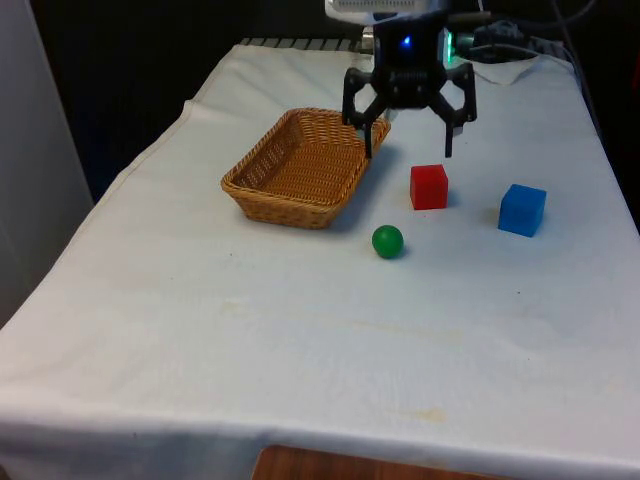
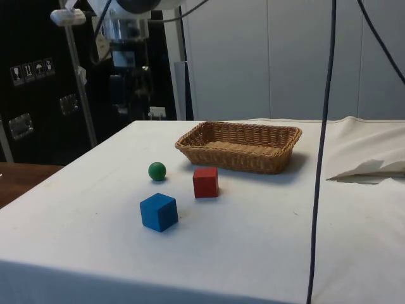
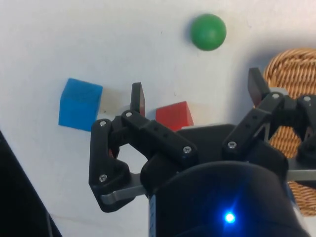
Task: Place all non-red objects into the basket.
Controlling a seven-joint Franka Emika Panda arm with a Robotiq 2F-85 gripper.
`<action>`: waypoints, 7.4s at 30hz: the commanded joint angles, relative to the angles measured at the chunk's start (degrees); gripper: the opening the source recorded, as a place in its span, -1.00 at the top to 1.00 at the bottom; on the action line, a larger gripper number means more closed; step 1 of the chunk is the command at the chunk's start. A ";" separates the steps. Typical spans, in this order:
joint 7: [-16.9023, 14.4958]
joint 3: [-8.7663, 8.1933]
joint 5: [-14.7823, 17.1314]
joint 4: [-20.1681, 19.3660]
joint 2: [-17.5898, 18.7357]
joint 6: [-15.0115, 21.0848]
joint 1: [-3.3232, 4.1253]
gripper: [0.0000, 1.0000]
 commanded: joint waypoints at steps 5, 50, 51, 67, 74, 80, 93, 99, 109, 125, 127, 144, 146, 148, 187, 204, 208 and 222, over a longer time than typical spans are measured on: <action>-1.72 0.11 1.38 -0.63 1.26 2.29 -0.57 -1.00; -14.84 -0.17 7.96 -1.38 11.06 9.80 -1.03 -1.00; -15.93 0.52 8.77 -1.32 11.40 10.54 -1.55 -1.00; -20.51 0.11 10.94 -0.23 14.04 10.54 -1.49 -1.00; -20.63 -0.57 10.66 -0.63 14.32 11.80 -1.15 -1.00; -20.57 -0.86 10.49 -1.43 14.21 13.18 -0.97 -1.00; -20.57 -0.74 10.54 -1.78 14.09 13.69 -1.03 -1.00; -20.57 -0.74 10.54 -1.60 14.27 13.35 -1.09 -1.00; -20.57 -0.74 10.54 -1.49 14.32 13.18 -1.09 -1.00; -20.57 -0.74 10.54 -1.49 14.32 13.18 -1.09 1.00; -20.57 -0.74 10.54 -1.49 14.32 13.18 -1.09 1.00; -20.40 -1.38 9.68 -5.61 6.30 9.68 -0.80 1.00; -20.51 -1.38 9.63 -6.19 5.27 9.45 -0.86 1.00; -20.68 -1.15 9.97 -5.96 5.33 9.34 -1.03 1.00; -30.77 -7.33 9.97 -16.27 -6.02 9.68 -1.26 1.00; -35.75 -11.23 9.97 -23.09 -10.14 11.52 -1.26 1.00; -37.01 -12.20 10.03 -25.04 -10.77 12.66 -1.20 1.00; -38.56 -13.06 10.94 -26.64 -7.56 17.02 -1.49 1.00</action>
